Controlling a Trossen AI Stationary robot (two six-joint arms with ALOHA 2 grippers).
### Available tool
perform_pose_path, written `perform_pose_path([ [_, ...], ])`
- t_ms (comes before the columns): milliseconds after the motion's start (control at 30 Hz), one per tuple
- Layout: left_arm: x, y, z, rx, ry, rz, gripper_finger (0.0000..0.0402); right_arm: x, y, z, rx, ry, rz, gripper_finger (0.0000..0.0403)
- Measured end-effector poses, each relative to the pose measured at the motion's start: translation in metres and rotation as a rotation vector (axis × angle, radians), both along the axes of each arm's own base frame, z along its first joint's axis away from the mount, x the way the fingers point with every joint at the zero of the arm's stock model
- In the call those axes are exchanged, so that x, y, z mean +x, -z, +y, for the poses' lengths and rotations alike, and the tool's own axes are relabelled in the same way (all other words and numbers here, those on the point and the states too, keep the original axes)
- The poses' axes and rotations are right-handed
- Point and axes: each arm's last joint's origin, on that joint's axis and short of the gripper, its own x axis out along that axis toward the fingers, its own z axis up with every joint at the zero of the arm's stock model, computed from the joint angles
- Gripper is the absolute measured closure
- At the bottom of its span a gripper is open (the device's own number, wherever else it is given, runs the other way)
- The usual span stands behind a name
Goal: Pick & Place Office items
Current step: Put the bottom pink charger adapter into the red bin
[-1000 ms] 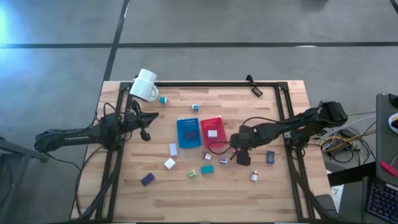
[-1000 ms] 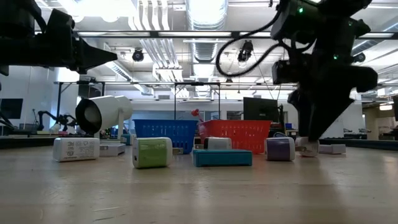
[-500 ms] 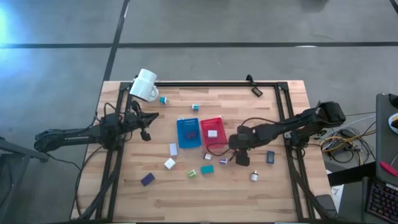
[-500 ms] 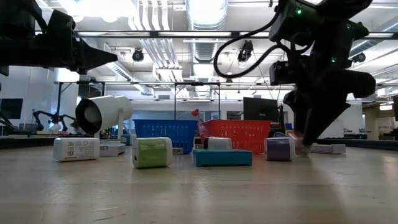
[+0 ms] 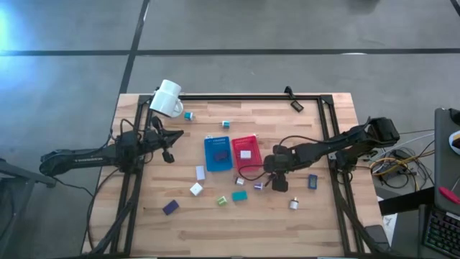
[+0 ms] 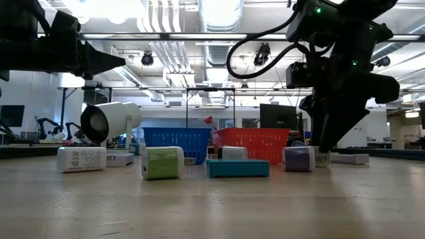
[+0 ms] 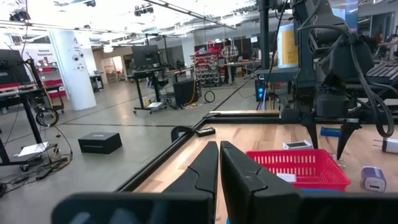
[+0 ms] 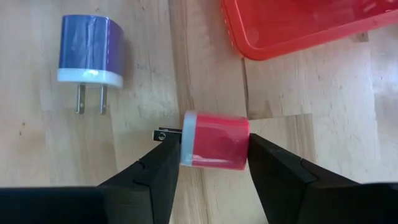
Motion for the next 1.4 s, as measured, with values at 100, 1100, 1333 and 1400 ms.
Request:
perform_pose_path([
  [100,0.0,0.0,0.0,0.0,0.0,0.0,0.0378,0.0,0.0,0.0,0.001,0.0,-0.002,0.0243],
  [1100,0.0,0.0,0.0,0.0,0.002,0.0,0.0378,-0.038,-0.106,-0.005,-0.005,-0.105,-0.506,0.0272],
  [1333,0.0,0.0,0.0,0.001,0.001,0.0,0.0378,-0.077,-0.153,-0.012,-0.122,-0.17,-0.827,0.0272],
  [1400,0.0,0.0,0.0,0.003,0.001,0.001,0.0378,-0.087,-0.158,-0.013,-0.157,-0.194,-0.901,0.0272],
])
